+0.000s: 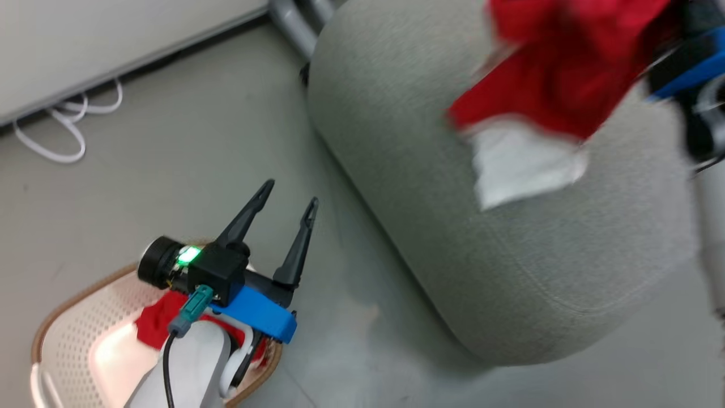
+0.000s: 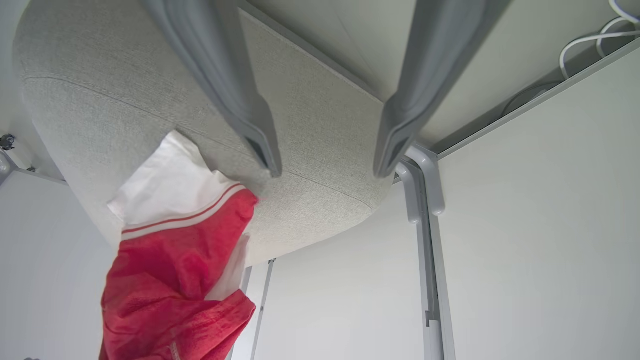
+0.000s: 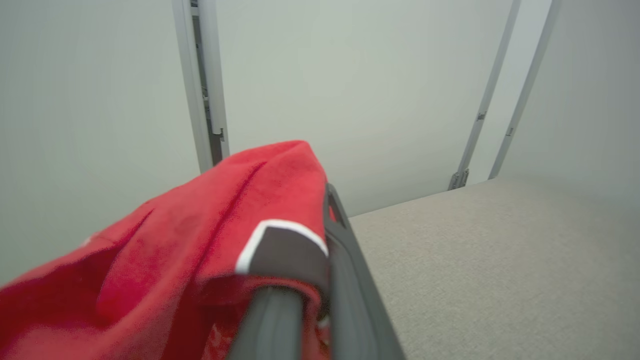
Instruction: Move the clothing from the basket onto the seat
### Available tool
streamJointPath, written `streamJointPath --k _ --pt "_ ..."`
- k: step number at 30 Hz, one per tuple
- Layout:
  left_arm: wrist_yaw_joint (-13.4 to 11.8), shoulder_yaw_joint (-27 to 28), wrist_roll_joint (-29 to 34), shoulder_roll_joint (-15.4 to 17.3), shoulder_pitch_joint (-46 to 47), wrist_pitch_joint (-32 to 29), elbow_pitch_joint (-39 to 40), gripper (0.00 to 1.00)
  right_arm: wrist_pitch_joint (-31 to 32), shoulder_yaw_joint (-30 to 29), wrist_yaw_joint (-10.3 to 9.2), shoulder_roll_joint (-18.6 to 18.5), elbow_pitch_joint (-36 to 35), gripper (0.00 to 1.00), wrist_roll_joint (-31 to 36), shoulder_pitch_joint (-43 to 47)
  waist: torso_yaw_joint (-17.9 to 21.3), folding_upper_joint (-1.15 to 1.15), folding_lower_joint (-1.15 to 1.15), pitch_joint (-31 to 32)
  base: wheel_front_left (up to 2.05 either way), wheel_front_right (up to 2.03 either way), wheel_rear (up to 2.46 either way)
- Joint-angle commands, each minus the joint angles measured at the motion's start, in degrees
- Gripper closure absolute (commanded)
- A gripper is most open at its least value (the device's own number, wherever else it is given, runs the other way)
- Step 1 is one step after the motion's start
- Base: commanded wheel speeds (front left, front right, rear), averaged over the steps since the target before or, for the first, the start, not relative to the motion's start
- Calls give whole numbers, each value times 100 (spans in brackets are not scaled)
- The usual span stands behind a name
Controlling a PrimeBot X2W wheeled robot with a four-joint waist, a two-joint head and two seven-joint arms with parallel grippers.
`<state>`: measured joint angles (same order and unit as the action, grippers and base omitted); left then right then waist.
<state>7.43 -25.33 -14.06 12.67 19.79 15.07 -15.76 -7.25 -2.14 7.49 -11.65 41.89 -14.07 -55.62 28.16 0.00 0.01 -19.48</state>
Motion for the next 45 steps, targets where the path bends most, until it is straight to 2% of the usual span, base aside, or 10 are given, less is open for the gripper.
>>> streamJointPath --k 1,4,9,16,35,36,37,38,39,45 --pt "3 -81 -30 46 211 16 49 0 56 -335 1 -259 11 100 119 -294 -534 0 -1 -599 0 0 0" --pt "3 -198 -20 127 463 16 150 0 119 -1041 1 -671 58 100 309 -653 -756 0 -1 -944 0 0 0" --pt "3 -339 63 240 806 15 384 0 44 -1979 1 -955 174 100 568 -873 -1015 0 -1 -1530 0 0 0" --pt "3 -435 202 367 1180 15 641 0 -175 -2758 1 -918 588 100 904 -573 -1237 0 -1 -2202 0 0 0" --pt "-30 -262 158 348 1217 15 573 0 -589 -3032 1 -651 1524 100 1288 -612 -1258 0 -1 -2241 0 0 0" --pt "-29 -265 156 327 1203 16 556 0 -552 -2989 1 -617 1547 76 1270 -596 -1264 0 -1 -2201 0 0 0" --pt "-29 -265 156 327 1203 16 556 0 -552 -2989 1 -617 1547 76 1270 -596 -1264 0 -1 -2201 0 0 0" --pt "-27 -272 148 296 1187 16 536 0 -545 -2924 1 -596 1558 53 1251 -568 -1275 0 -1 -2154 0 0 0" --pt "-25 -276 134 258 1170 16 517 0 -541 -2861 1 -594 1552 0 1233 -523 -1291 0 -1 -2085 0 0 0" --pt "-2 -242 -41 -102 840 15 289 0 -607 -2276 1 -624 1418 0 1263 155 -1537 0 -1 -1158 0 0 0"
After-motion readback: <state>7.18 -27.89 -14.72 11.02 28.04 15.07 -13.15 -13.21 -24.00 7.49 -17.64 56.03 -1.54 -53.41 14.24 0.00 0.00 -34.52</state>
